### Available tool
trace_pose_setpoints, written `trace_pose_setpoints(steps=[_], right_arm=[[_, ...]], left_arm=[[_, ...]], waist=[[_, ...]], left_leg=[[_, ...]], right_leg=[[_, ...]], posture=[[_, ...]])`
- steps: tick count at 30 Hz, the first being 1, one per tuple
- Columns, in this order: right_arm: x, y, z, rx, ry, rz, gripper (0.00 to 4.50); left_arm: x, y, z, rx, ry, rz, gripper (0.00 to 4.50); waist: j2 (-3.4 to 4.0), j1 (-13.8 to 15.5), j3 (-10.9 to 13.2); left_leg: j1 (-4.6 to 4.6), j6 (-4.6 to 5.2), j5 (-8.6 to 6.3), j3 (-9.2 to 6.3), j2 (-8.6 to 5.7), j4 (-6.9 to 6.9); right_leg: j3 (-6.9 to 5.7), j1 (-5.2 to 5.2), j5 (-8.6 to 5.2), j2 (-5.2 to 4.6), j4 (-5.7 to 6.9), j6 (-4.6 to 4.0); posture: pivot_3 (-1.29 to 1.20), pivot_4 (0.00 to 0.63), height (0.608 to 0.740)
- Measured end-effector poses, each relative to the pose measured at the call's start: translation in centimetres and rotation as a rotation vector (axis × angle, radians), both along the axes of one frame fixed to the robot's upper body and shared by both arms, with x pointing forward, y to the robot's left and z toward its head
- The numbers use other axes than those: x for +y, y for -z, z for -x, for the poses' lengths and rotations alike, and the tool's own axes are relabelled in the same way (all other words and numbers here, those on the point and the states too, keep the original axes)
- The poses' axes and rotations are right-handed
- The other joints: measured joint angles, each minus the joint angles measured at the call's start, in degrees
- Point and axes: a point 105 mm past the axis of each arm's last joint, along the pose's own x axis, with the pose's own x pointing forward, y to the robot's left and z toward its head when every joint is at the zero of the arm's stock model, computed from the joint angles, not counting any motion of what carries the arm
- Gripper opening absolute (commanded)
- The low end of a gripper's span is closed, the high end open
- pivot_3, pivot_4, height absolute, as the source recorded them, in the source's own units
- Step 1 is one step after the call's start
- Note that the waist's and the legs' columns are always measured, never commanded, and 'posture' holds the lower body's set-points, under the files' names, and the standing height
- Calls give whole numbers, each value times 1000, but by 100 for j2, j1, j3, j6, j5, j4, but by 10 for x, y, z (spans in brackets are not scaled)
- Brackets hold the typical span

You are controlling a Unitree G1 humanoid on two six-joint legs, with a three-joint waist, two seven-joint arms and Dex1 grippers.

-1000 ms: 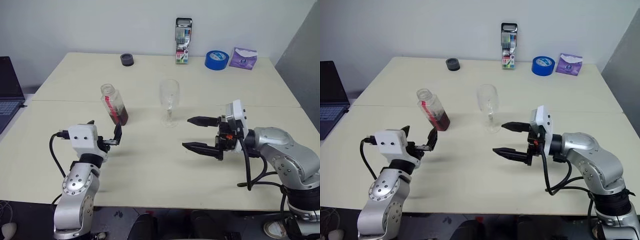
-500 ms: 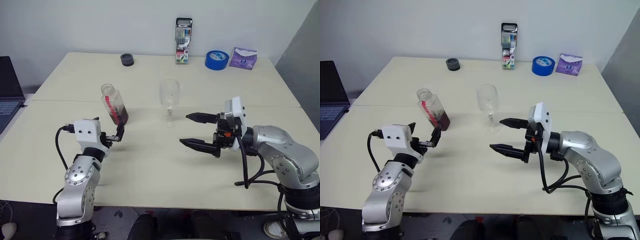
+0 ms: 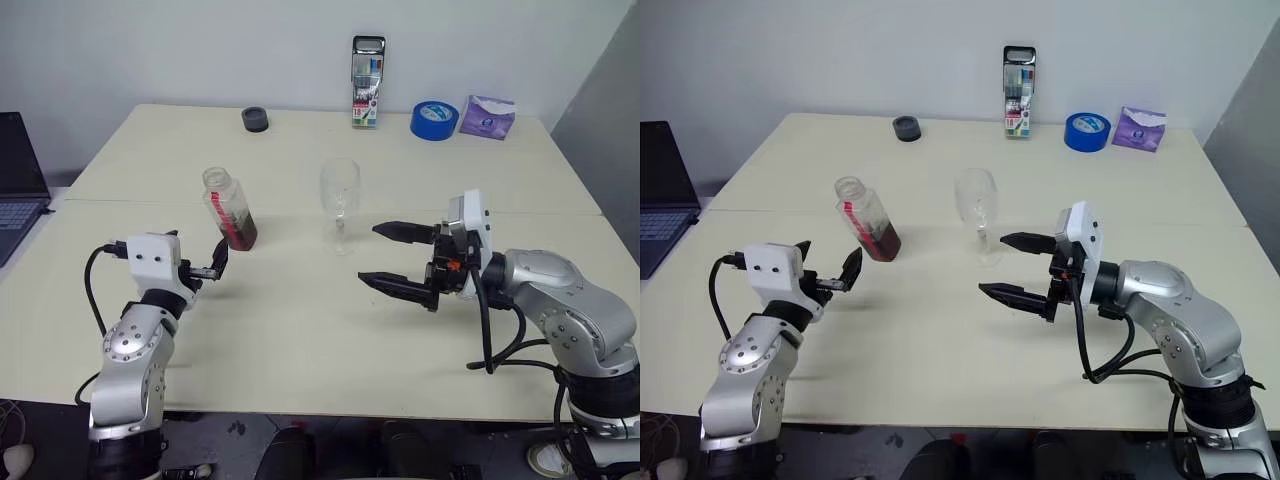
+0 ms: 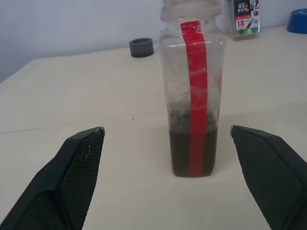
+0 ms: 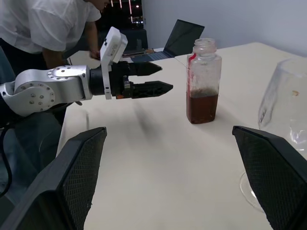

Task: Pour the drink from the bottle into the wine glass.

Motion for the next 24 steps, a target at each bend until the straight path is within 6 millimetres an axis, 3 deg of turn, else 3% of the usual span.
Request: trace_pose_setpoints(steps=[12,24], right_arm=[[0,-2,-5,-5,46,1,4476],[0,-3,-4,-13,70,5,4476]], left_arm=[[-17,-5,-28,-20,105,-13,4500],[-20,-1,-52,-17,134,-14,4500]], waist=[[0,14,0],[0,32,0]], left_leg=[[-8,-1,0,-2,0,11],[-10,-2,1,-2,0,15]], right_leg=[[0,-2,1,0,2,1],[-2,-3,2,0,2,3]], posture=[[0,150,740],[0,150,740]])
